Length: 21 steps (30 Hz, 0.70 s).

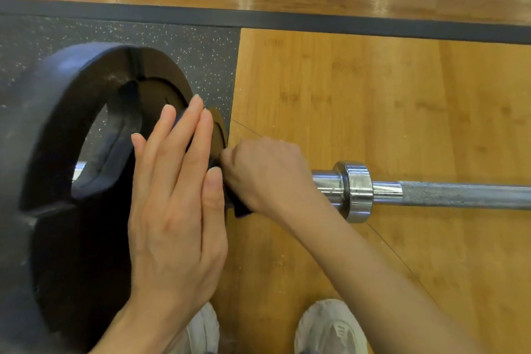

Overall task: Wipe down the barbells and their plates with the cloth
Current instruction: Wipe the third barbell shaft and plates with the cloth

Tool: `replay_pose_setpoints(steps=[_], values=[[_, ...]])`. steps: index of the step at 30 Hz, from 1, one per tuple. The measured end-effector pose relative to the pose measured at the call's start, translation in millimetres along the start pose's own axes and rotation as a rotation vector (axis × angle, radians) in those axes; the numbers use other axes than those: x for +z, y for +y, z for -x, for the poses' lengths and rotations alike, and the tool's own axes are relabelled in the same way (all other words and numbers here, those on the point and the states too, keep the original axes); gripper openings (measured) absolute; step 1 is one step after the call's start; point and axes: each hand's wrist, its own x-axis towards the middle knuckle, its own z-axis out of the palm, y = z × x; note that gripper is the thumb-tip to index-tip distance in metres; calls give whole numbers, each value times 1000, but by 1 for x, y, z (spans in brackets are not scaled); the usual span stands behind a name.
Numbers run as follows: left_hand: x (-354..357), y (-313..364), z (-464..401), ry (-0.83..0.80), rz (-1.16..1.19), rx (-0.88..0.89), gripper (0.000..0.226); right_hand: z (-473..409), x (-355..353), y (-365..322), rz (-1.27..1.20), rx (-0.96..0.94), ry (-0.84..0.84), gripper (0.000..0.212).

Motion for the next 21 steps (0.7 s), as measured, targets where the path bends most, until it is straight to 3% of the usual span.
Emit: replay_pose_setpoints(steps=[1,3,6,8,10,13,14,16,19,21], values=[[0,0,-1,2,-1,-2,46,-12,-6,4,20,-58,-73,20],[0,-1,-3,5,-8,2,46,-7,2,0,42,-50,-27,22],[0,-1,-5,18,-12,10,45,42,35,-12,-77,83,258,31],[1,-1,-4,14,-32,7,46,55,53,-11,-132,58,369,37],[0,-1,-3,9,-36,5,46,37,32,-7,-125,42,272,31],[1,-2,-5,8,-36,4,46,-6,-4,3,-29,1,-52,31],[1,-2,-7,5,-42,-1,47,-11,-2,7,-32,-19,-57,29],[1,-2,-10,0,-63,-4,47,5,14,10,88,-10,93,29],[1,-3,-14,3,-83,0,48,61,44,10,-18,153,393,41],[1,-4,-14,-5,-100,4,48,59,48,20,11,173,393,45]])
